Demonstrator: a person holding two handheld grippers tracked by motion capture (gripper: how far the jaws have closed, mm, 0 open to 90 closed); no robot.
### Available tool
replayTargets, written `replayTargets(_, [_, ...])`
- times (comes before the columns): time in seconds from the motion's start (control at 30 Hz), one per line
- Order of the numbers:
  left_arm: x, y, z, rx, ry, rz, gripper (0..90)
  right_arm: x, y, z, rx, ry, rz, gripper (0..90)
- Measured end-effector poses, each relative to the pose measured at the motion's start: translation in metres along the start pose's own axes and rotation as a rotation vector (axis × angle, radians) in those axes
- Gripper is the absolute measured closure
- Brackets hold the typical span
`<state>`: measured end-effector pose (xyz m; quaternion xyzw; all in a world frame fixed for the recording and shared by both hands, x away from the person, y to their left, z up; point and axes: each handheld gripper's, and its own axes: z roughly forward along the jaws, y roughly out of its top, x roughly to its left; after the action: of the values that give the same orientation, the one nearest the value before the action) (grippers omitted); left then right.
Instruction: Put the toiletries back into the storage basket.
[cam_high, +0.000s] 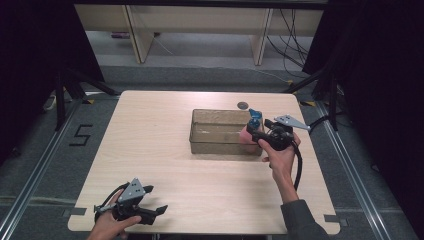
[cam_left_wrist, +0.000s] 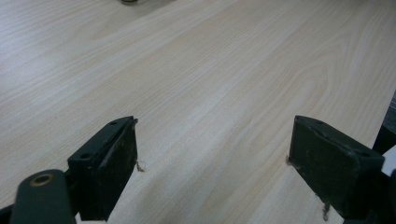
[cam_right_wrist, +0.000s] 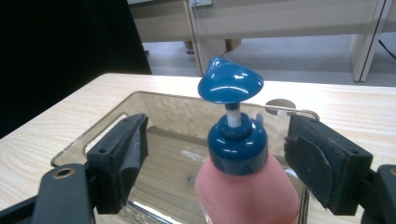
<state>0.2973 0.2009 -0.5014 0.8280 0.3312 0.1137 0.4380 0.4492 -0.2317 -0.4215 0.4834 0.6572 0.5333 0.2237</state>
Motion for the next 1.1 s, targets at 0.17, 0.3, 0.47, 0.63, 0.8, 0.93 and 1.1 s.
replayTargets(0.17, [0.000,0.000,0.001,-0.010,0.001,-0.004,14.9,0.003,0.001,-0.006,0.014,-0.004,-0.002,21.0])
replayTargets(0.3, [0.000,0.000,0.000,-0.003,0.000,-0.005,14.9,0.002,0.000,-0.007,-0.007,-0.009,-0.023,16.6])
replayTargets(0.47, [0.000,0.000,0.000,-0.002,-0.001,0.003,14.9,0.005,-0.002,-0.009,0.009,0.002,-0.008,15.5])
replayTargets(0.63, [0.000,0.000,0.000,0.002,-0.001,0.008,14.9,0.006,-0.003,-0.010,0.025,0.006,-0.007,15.4])
replayTargets(0.8, [0.000,0.000,-0.001,0.006,0.000,0.009,14.9,0.010,-0.005,-0.011,0.016,0.011,-0.008,15.5])
replayTargets(0.93, [-0.001,0.000,0.000,-0.010,0.004,-0.003,14.9,0.011,-0.006,-0.012,0.016,0.017,-0.027,15.5])
replayTargets(1.1, [0.000,0.000,0.001,-0.017,0.005,-0.003,14.9,0.017,-0.008,-0.014,0.032,0.018,0.003,15.5])
